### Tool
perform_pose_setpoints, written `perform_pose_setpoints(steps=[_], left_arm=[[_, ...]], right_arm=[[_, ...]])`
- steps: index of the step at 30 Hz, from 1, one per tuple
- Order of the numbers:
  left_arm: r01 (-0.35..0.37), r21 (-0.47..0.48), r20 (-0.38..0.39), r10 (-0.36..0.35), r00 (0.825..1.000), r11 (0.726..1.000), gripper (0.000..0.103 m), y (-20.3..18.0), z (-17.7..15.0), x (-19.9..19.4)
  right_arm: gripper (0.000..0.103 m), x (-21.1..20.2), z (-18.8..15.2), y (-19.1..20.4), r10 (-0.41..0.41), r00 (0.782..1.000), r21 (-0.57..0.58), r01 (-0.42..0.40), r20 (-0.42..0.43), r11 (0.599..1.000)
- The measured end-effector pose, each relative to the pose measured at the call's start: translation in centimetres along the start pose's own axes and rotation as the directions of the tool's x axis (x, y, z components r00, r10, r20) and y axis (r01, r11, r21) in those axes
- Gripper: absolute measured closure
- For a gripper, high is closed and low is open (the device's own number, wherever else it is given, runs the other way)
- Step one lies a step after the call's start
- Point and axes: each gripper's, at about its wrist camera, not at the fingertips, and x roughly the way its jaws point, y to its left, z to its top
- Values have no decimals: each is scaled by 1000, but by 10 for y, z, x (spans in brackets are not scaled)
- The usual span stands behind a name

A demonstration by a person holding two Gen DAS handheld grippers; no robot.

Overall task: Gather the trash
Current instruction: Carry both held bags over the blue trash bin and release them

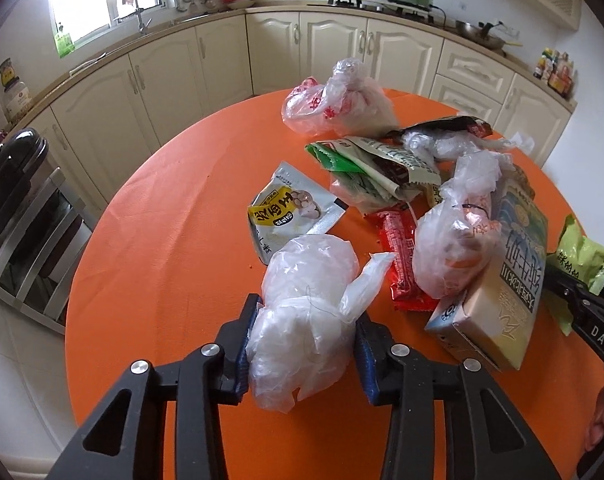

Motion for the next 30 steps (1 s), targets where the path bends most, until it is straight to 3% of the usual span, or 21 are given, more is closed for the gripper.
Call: perform_pose_setpoints(steps=[8,15,23,27,30], left_arm=[[23,-55,42,-21,999,998,65,18,-28,-50],[60,-18,126,-57,990,998,65,-9,-33,-121],[201,155,197,-229,953,967,65,-107,-25,-180],[298,259,150,-343,927,919,65,-176,-25,-179],[381,324,67,-422,904,866,65,-237,-32,-168]], right_arm=[[89,-26,-5,-27,69,996,82,-74,53,994],[89,-63,-9,-41,129,984,111,-142,121,984],[89,-114,-17,-105,102,970,190,-146,223,971],[89,-134,-29,-165,12,970,267,-78,242,961],[89,-136,-45,-219,-71,974,348,-9,217,937]])
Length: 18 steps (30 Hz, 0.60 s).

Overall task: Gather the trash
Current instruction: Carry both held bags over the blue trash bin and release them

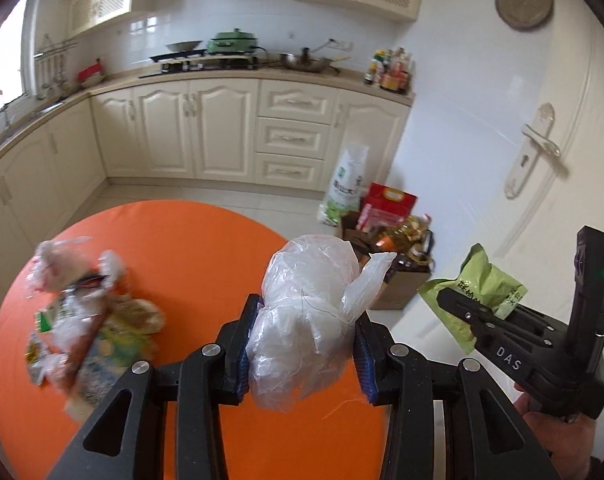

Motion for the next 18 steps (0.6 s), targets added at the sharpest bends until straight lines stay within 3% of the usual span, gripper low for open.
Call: perform_pose_setpoints(steps=[4,9,15,18], left_arm=[[106,69,-104,-99,990,992,65,-64,-1,52],[173,130,-239,-138,961,976,65,-123,-10,119],[174,147,-432,-95,897,974,64,-154,-10,239],[166,91,-523,-94,847,982,63,-160,-8,294]], right_arm=[[89,9,-5,-69,-100,995,84,103,-30,991],[89,44,-21,-143,-161,980,172,180,-118,969],[89,99,-43,-204,-155,961,254,212,-227,944],[89,124,-57,-222,-143,949,286,224,-280,932]])
